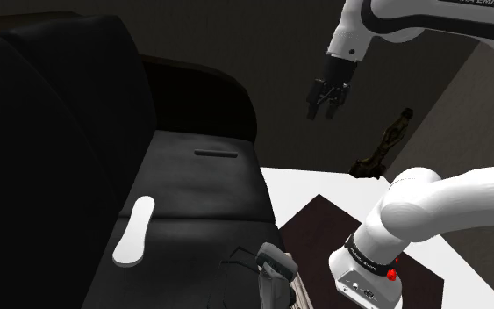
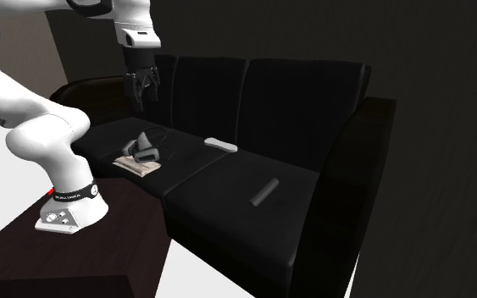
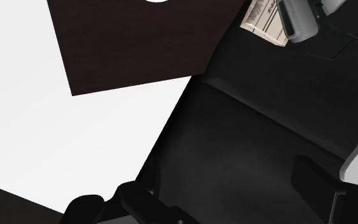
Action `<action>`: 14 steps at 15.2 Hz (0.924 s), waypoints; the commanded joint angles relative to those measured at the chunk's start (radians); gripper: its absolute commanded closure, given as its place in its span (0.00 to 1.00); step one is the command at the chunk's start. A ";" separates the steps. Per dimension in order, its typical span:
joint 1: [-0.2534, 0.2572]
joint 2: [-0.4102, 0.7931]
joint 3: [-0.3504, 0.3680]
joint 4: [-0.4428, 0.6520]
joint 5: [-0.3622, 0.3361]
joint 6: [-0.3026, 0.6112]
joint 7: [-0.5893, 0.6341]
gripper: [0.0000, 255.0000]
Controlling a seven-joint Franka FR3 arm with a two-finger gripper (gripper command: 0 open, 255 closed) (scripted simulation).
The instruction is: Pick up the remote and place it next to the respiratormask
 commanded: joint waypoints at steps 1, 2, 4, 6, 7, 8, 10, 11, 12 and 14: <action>0.000 0.000 0.000 0.000 0.000 0.000 0.000 0.00; 0.005 0.027 -0.013 -0.004 -0.009 0.030 -0.033 0.00; 0.017 0.086 -0.038 -0.008 -0.025 0.090 -0.098 0.00; 0.030 0.150 -0.062 -0.005 -0.038 0.148 -0.163 0.00; 0.036 0.183 -0.074 -0.002 -0.043 0.177 -0.194 0.00; 0.042 0.218 -0.084 0.004 -0.046 0.205 -0.226 0.00; 0.056 0.289 -0.105 0.019 -0.051 0.259 -0.290 0.00; 0.062 0.326 -0.115 0.029 -0.052 0.285 -0.321 0.00; 0.069 0.364 -0.124 0.040 -0.051 0.310 -0.353 0.00; 0.082 0.441 -0.140 0.067 -0.047 0.358 -0.416 0.00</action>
